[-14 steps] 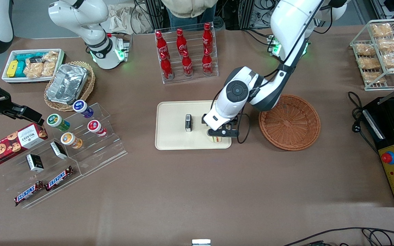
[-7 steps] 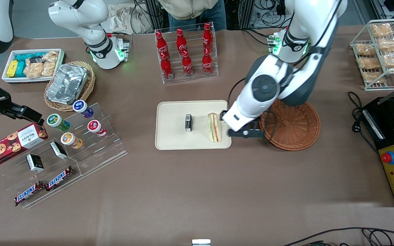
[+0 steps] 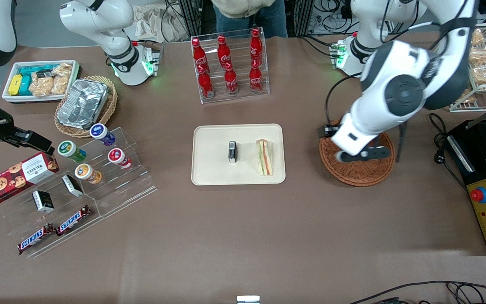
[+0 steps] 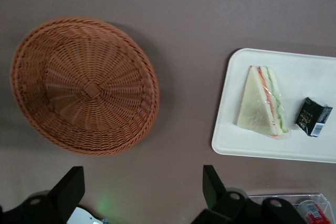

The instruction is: Place sandwich from basket to tray

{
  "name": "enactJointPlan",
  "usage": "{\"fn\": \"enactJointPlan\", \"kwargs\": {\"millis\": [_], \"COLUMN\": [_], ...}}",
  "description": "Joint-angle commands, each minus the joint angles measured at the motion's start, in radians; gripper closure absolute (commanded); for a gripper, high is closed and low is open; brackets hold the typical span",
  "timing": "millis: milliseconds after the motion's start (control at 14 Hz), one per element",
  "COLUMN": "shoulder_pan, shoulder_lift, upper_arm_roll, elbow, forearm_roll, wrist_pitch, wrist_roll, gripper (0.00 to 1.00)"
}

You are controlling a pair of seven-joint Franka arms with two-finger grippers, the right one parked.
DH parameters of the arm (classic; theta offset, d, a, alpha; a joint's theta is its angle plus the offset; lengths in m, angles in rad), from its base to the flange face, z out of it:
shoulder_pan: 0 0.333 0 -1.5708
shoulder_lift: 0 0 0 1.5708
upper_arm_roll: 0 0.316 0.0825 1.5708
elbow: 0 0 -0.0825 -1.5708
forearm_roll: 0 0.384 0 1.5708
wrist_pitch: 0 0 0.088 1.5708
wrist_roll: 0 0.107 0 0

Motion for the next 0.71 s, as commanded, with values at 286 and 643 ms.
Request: {"fn": "enactJointPlan", "kwargs": {"millis": [286, 643], "shoulder_pan": [0.131, 0.179], "shoulder_lift": [-0.066, -0.098], "upper_arm_roll": [-0.014, 0.003], "elbow": [0.025, 0.027], "forearm_roll": [0.112, 0.118], "wrist_pitch": [-0.025, -0.028], "wrist_roll": [0.123, 0.223], "gripper": [0.00, 0.00]}}
